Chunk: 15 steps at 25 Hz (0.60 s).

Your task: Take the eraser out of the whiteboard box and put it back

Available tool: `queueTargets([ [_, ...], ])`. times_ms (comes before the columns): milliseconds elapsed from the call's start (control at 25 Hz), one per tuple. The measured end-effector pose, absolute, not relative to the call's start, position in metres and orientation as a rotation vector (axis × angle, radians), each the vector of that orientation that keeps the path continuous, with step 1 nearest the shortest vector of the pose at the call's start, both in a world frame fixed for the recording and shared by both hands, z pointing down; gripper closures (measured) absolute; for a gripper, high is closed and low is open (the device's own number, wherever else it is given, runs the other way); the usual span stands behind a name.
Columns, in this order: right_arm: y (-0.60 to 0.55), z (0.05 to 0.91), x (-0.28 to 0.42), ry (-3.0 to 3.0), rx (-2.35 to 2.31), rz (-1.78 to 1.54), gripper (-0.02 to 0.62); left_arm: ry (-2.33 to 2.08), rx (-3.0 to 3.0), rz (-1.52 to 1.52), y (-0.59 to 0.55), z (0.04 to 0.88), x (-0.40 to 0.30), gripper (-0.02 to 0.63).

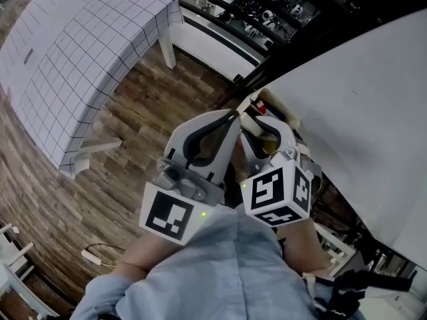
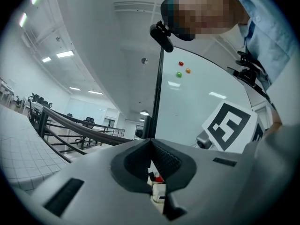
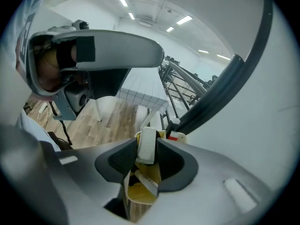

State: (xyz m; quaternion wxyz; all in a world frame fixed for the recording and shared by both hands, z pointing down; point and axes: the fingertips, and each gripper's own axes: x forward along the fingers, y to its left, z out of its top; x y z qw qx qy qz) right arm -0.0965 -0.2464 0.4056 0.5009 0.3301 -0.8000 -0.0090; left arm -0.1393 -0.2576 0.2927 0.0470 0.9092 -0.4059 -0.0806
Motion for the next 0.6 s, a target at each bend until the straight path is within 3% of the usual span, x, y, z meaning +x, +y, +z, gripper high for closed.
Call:
queueTargets([
  [600,-0.233,0.319,-0.080,-2.161,1.064,-0.060,0.476,-1.226,2.934,-0.191,-0.253,0.252,-0.128,0.607],
])
